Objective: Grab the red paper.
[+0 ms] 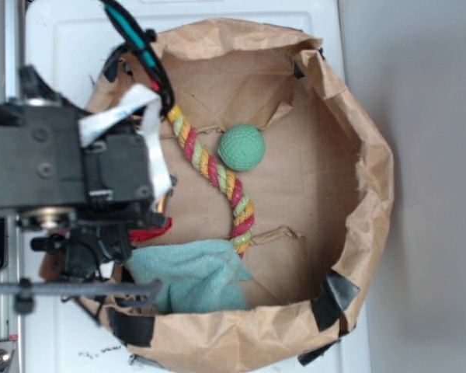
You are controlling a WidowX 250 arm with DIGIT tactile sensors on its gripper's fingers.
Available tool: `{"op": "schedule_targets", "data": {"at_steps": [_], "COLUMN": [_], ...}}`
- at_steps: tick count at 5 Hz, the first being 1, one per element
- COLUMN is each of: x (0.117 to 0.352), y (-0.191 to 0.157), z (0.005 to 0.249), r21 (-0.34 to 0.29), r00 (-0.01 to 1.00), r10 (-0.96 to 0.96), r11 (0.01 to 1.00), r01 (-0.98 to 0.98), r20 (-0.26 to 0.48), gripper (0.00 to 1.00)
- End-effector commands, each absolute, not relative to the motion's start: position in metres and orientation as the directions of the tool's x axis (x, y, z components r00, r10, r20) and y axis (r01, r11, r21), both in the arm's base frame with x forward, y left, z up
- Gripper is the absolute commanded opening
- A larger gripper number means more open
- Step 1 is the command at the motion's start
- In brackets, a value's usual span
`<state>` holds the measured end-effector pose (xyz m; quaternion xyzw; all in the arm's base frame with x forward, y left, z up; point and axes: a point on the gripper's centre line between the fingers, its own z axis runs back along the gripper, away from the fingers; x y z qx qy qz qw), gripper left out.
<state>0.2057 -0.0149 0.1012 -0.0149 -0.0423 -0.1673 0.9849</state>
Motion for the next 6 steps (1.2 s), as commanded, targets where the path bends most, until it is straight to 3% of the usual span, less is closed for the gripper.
{"op": "schedule_targets", "data": {"at_steps": [1, 3, 6], "x": [0.226, 0.228, 0.212], "y": [-0.016, -0.026, -0.045], "z": [0.101, 0.074, 0.037], "r21": [-0.015, 0.000, 0.025], "r00": [0.935, 0.920, 0.889], "r10": [-0.337, -0.383, -0.458], "r11": [0.940, 0.923, 0.889], "r01": [0.341, 0.384, 0.457], "r20": [0.112, 0.085, 0.004], "gripper": [1.00, 1.00, 1.00]}}
